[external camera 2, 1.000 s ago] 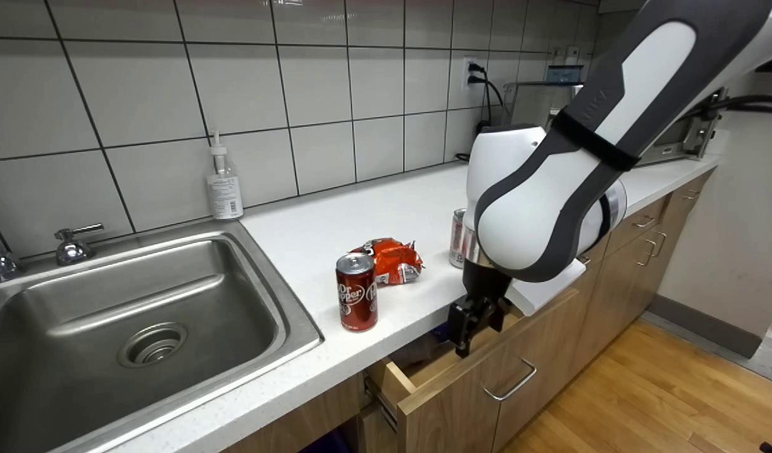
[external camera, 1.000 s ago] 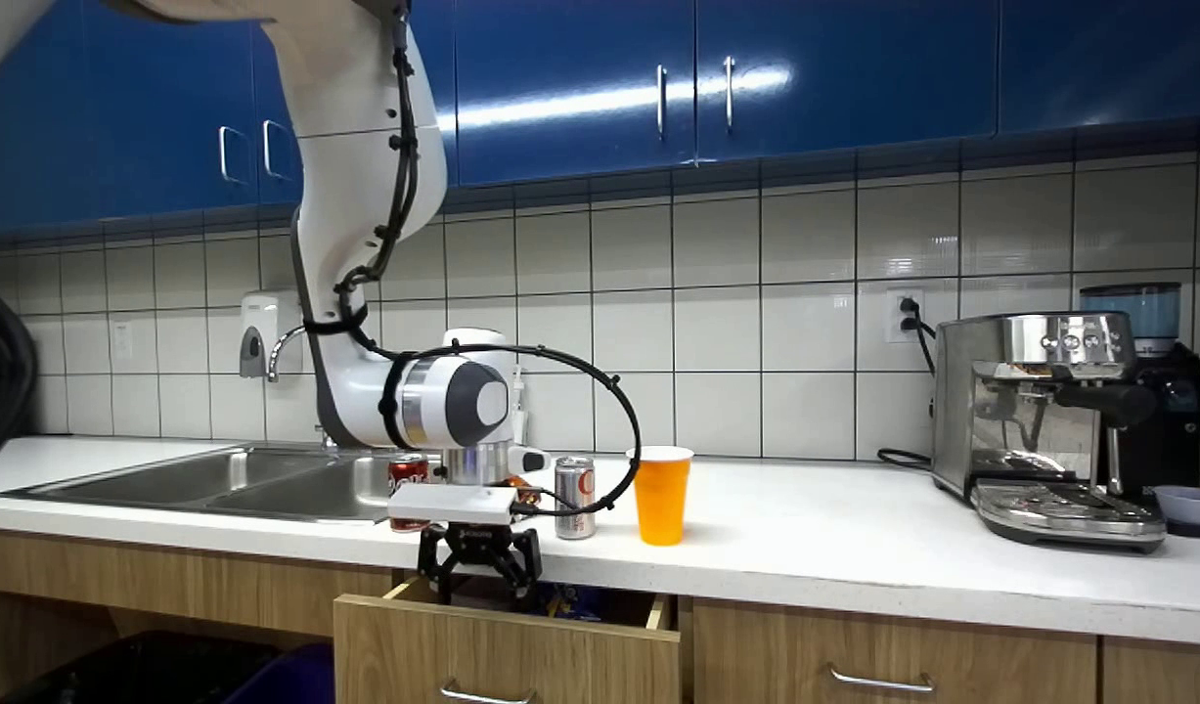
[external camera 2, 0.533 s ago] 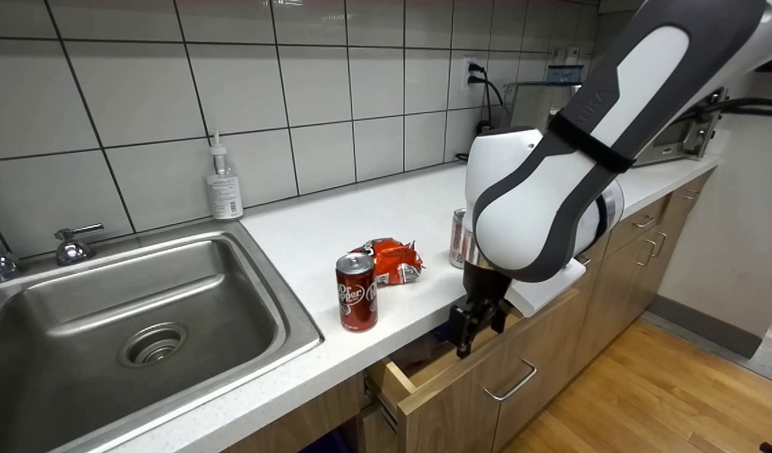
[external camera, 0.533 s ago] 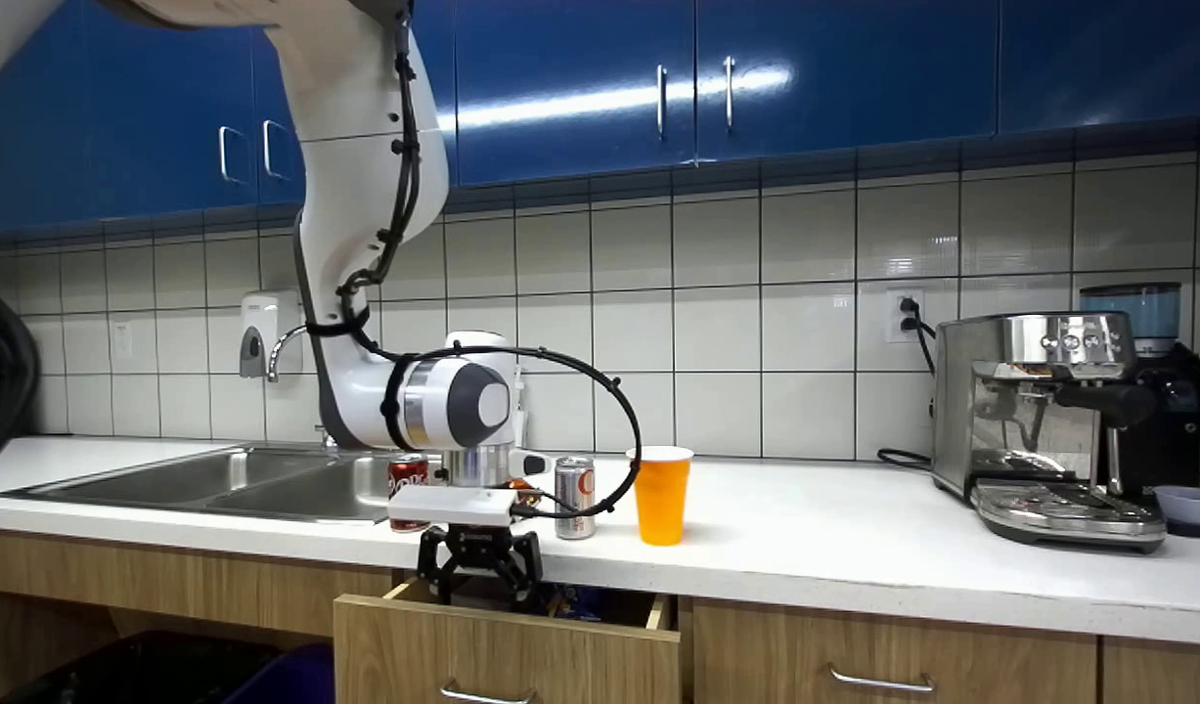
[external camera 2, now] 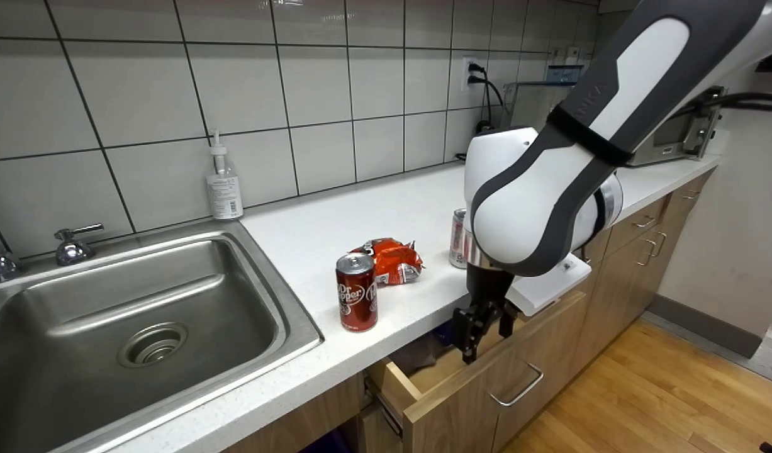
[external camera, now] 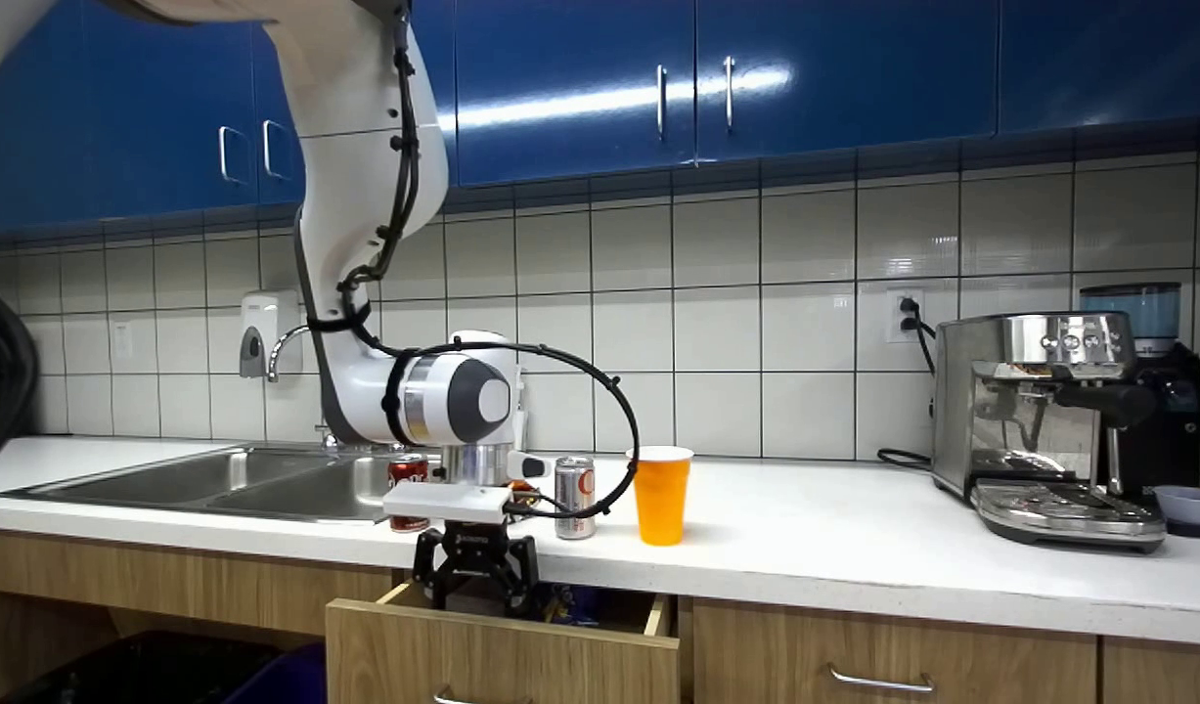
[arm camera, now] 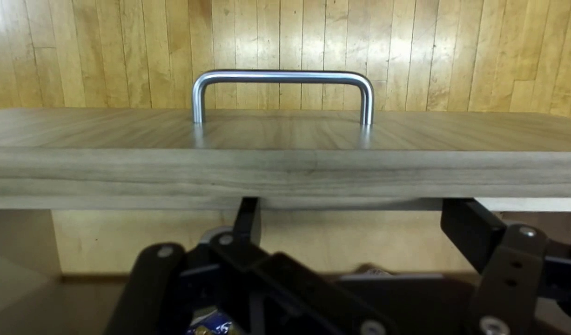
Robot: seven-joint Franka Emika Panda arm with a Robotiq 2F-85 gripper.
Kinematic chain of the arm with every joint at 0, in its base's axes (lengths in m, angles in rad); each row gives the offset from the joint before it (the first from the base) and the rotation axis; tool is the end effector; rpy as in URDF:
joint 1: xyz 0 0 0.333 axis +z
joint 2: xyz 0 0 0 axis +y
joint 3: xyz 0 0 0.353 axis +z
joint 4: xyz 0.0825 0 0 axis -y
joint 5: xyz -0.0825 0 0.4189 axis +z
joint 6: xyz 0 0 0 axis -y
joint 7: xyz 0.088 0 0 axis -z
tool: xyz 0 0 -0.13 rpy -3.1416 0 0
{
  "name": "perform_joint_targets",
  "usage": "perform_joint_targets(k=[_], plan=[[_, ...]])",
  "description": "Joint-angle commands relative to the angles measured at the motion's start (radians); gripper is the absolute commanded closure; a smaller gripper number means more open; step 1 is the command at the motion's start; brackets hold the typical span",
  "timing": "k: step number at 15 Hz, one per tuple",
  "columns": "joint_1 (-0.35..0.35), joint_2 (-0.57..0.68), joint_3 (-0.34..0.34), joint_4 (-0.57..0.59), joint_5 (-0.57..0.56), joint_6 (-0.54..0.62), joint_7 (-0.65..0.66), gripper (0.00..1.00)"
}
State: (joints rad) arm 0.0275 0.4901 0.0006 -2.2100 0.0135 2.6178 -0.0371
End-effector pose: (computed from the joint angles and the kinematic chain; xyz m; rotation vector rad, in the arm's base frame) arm 0.5693 0.0159 0.1253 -3.1309 -0.0833 0.1289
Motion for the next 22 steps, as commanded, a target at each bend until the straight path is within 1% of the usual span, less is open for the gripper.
perform_joint_targets(k=[1,10,16,22], plan=[[-0.009,-0.033,0.02,-0.037,0.017,-0.059,0.017,0.0],[-0.009,-0.071,0.031,-0.104,0.029,-0.033,0.016,0.0],[0.005,-0.119,0.043,-0.192,0.057,-0.004,0.046,0.0],[0.009,-0.182,0.069,-0.298,0.096,0.019,0.065,0.0]])
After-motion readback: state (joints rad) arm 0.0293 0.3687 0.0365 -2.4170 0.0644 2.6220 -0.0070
